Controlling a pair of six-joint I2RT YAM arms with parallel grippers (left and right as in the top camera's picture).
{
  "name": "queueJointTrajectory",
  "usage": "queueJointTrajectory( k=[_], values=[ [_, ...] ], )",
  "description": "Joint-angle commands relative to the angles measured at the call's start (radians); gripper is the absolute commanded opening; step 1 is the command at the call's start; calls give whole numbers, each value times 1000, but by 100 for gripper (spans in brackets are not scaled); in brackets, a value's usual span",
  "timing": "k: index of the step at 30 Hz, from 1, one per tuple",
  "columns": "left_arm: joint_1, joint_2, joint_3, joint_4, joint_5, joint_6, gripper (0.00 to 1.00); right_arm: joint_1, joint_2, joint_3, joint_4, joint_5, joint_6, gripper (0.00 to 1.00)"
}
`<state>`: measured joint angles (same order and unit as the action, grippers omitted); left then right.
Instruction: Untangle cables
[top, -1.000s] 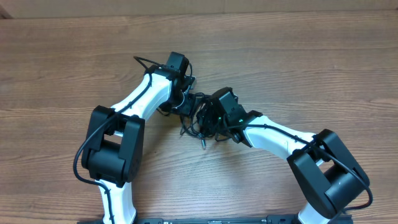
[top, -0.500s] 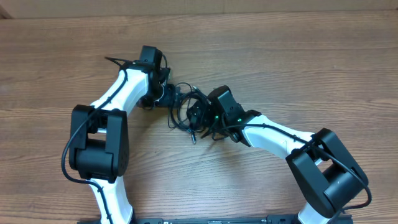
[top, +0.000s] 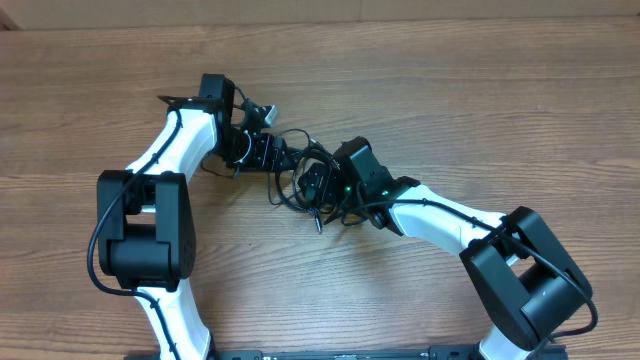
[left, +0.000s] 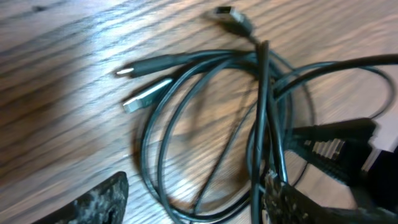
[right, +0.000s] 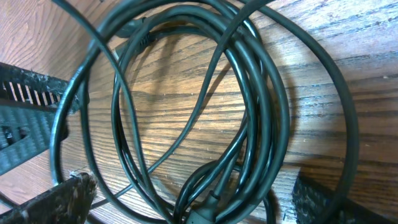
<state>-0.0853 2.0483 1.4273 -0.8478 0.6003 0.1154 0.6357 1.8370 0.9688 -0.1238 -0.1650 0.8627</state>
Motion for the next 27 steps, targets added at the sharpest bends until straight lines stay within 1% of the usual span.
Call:
queueJointTrajectory(
  k=[1,4,5,8,12,14,15,18,21,25,27],
  values=[
    [-5,-10,2,-10,-108,-39,68,1,26,-19,-21,33,-8,100],
    [-12,-10,2,-39,-102,-20,68,1,26,-19,-21,34,-8,100],
    [-16,-10,2,-62,-103,15,66,1,26,-19,-21,34,-8,100],
    [-26,-10,2,-88,-132,19,64,1,26,-19,-23,34,-8,100],
    [-36,-10,2,-157,-140,27,70,1,26,-19,-23,41,-8,100],
    [-36,-10,2,-186,-140,27,69,1,26,-19,-24,40,-8,100],
    [-33,-11,2,-220,-139,27,76,1,26,-19,-24,41,-8,100],
    [-31,-28,2,-237,-129,27,79,1,26,-19,-23,40,-8,100],
    [-28,-89,2,-233,-85,13,81,1,26,-19,-13,32,-10,100],
    [-26,-205,2,-237,-72,-58,82,-5,26,-17,32,-144,-121,100],
    [-31,-236,2,-249,-71,-69,84,-17,11,-17,29,-208,-136,100]
  ],
)
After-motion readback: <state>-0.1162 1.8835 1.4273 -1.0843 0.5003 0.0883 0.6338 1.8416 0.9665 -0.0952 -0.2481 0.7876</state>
